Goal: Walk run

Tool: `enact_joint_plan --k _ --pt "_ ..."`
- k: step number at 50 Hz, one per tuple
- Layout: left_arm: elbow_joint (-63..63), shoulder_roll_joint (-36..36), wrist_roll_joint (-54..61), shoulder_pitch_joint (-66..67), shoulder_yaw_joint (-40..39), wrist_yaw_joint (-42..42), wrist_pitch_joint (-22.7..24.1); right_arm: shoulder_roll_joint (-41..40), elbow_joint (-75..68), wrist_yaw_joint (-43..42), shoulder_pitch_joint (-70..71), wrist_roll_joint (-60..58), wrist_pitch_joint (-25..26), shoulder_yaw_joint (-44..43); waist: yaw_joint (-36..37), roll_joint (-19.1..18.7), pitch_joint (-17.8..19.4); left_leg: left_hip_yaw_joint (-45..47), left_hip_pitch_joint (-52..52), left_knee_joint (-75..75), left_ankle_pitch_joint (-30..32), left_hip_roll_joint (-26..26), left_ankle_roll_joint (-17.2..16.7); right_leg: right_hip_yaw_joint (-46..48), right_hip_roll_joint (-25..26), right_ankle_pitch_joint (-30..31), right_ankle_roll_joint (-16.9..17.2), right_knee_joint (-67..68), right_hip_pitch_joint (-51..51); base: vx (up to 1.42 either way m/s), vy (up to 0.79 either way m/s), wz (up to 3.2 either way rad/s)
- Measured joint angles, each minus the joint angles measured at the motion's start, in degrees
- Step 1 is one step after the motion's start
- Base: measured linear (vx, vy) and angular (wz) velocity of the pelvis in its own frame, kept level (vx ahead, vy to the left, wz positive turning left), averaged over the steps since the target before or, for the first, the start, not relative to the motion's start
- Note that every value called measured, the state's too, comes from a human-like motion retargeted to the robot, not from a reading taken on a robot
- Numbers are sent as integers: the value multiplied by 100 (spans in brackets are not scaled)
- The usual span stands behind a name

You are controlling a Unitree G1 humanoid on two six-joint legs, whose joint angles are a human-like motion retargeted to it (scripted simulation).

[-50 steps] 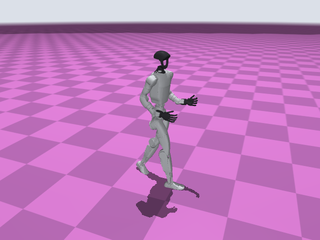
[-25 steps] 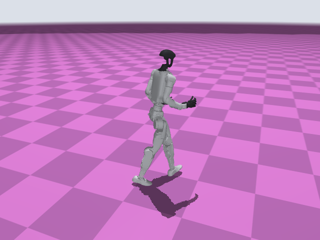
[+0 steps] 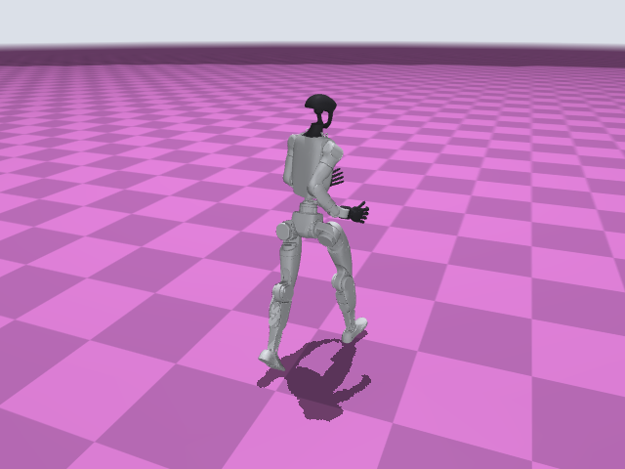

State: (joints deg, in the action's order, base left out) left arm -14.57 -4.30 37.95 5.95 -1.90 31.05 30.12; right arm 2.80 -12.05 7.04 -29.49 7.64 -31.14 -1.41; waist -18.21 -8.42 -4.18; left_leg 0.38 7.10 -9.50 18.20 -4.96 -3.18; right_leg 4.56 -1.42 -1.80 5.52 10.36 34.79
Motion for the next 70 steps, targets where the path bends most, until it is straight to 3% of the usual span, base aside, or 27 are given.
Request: enact_joint_plan --k 2,3,5,6,8,11,14,18,20,22,25,27,28,30,32,35,42,45,48,50,54,57,64,65,67,68,70 --pt "-42 -14 -136 315 -1 83 -79 -43 145 -134 208 -50 16 22 -22 122 -11 -230 264 -352 803 -135 -371 126 -32 570 -223 110 -126 140 -40 40" --pt "-49 -44 -191 467 -38 149 -108 -62 229 -180 293 -67 31 63 44 178 -46 -180 254 -646 1086 -169 -504 249 -30 337 -467 312 -200 172 -58 -24" --pt "-208 -76 -538 1086 -357 533 -178 -115 514 -288 436 27 32 372 356 9 -28 339 -403 -2994 1180 199 -358 -616 783 -574 -839 1244 -620 187 -59 -42" --pt "-397 -68 -722 1214 -407 714 -217 -120 616 -320 644 247 7 342 468 42 -40 171 -761 -3589 1180 109 -264 -307 591 -663 -890 1352 -695 148 -34 50" --pt "-747 30 -947 1450 -500 974 -236 -64 730 -115 1146 831 -2 269 695 320 -125 112 -1489 -4415 648 -321 -91 -224 206 -897 -845 1404 -1001 113 -17 74" --pt "-924 146 -722 2006 -652 1208 -245 111 874 183 1656 1396 7 573 947 627 -228 881 -2383 -4670 -740 -213 570 -222 95 -1058 -887 1137 -1699 140 -17 24" --pt "-910 224 -437 2406 -947 1249 -155 421 1138 278 1943 1453 -24 659 1439 885 -180 1550 -3136 -3799 -1566 -151 825 -89 180 -333 -923 422 -2470 144 -15 -5" --pt "-664 231 -150 2567 -1186 939 129 701 1514 482 1898 1141 66 622 2289 1065 9 2178 -3384 -1026 -1929 -326 1109 251 540 1519 -847 -290 -3528 132 -22 -31" --pt "-411 274 -204 2455 -1222 726 193 614 1695 616 1699 940 202 470 2632 1109 172 1666 -3201 223 -2017 -680 1039 596 622 2468 -641 -433 -4063 141 -26 9" --pt "-41 431 -446 2243 -1266 458 244 403 1732 601 1516 844 251 380 2756 1343 324 1457 -3061 467 -1693 -817 1668 667 543 3104 -367 64 -4282 123 -70 28" --pt "510 715 -887 1777 -1273 -198 362 -95 1404 437 1204 684 209 446 2469 1944 470 1880 -2632 -859 -2854 -777 1818 732 322 3180 -122 2657 -3924 209 -71 120" --pt "594 876 -841 1074 -1230 -668 641 -318 948 440 795 608 85 554 2140 1835 334 118 -3070 -1689 -3228 -1390 1818 859 415 3179 -323 3830 -3264 143 14 121" --pt "600 907 -637 623 -1411 -730 718 -369 676 445 660 618 89 724 2147 1543 176 790 -2883 -1879 -3521 -509 1818 988 562 3179 -630 3709 -3059 126 2 -28" --pt "681 1023 -143 -53 -1201 -824 826 -256 193 570 293 793 104 974 2190 1065 37 911 -2450 -1936 -3865 100 1818 1098 639 2525 -1092 3971 -2507 137 1 -21" --pt "889 1074 480 -420 -791 -778 845 -13 -144 1071 -61 1095 226 828 1960 936 13 633 -1945 -1536 -3721 -66 1818 1088 401 1600 -1358 4102 -1823 121 5 120" --pt "1091 1043 1153 -627 -380 -633 763 229 -363 1590 -446 1312 426 515 1562 762 40 252 -1302 -836 -2863 -284 1689 1073 -32 815 -1184 3496 -1018 142 -4 175" --pt "947 351 1355 12 -68 -297 486 517 -34 1143 -595 827 215 168 233 375 80 -646 244 -165 522 -198 456 -403 103 -264 -337 -140 -577 141 -26 162" --pt "916 100 1085 331 -91 -137 372 288 293 752 -166 207 266 205 233 602 172 -526 331 -1527 1180 -344 -343 -296 185 547 -221 106 -838 162 -59 20" --pt "643 109 523 957 -586 372 201 -8 394 378 408 85 281 538 514 470 113 353 -555 -3773 1180 252 -371 -672 870 -701 -689 1263 -965 152 -61 0" --pt "220 378 248 1107 -520 451 244 -116 335 480 1110 474 322 197 645 792 86 191 -1323 -4463 729 -150 -150 -407 235 -958 -577 1250 -1280 123 -27 95" --pt "-100 798 900 1791 -487 658 -3 87 537 634 1896 944 250 667 1016 1160 27 1229 -2423 -4389 -1135 -10 440 -528 276 -1064 -794 852 -2162 136 -15 20" --pt "-218 774 1146 2171 -649 856 -167 467 760 803 2171 1200 212 857 1521 1383 89 1815 -3061 -3218 -1866 19 739 69 275 -42 -857 174 -2854 134 -24 -3" --pt "-21 432 803 1981 -698 497 278 1047 873 1381 1871 593 537 945 2389 1686 615 1989 -2875 178 -1897 -386 1447 667 632 2958 -493 191 -4345 131 -40 29" --pt "76 442 751 1869 -710 406 344 1039 828 1382 1800 465 576 985 2457 1834 738 2233 -2757 44 -1577 -287 1818 483 620 3180 -478 805 -4335 140 -91 78" --pt "240 473 552 1535 -668 108 541 844 642 1447 1557 330 607 1035 1975 2138 775 1713 -2579 -1112 -3017 -681 1818 836 437 3180 -566 2700 -3885 209 -72 198" --pt "271 503 468 1423 -618 -13 705 680 479 1562 1298 332 619 1090 1722 2090 718 786 -2723 -1565 -3196 -991 1818 1160 457 3180 -759 3425 -3678 201 -23 168" --pt "169 597 473 784 -806 -301 1060 358 66 2005 1033 626 875 1194 1497 1536 466 1036 -2718 -2076 -3611 -7 1818 1650 585 3176 -1249 3543 -3287 144 -2 4"
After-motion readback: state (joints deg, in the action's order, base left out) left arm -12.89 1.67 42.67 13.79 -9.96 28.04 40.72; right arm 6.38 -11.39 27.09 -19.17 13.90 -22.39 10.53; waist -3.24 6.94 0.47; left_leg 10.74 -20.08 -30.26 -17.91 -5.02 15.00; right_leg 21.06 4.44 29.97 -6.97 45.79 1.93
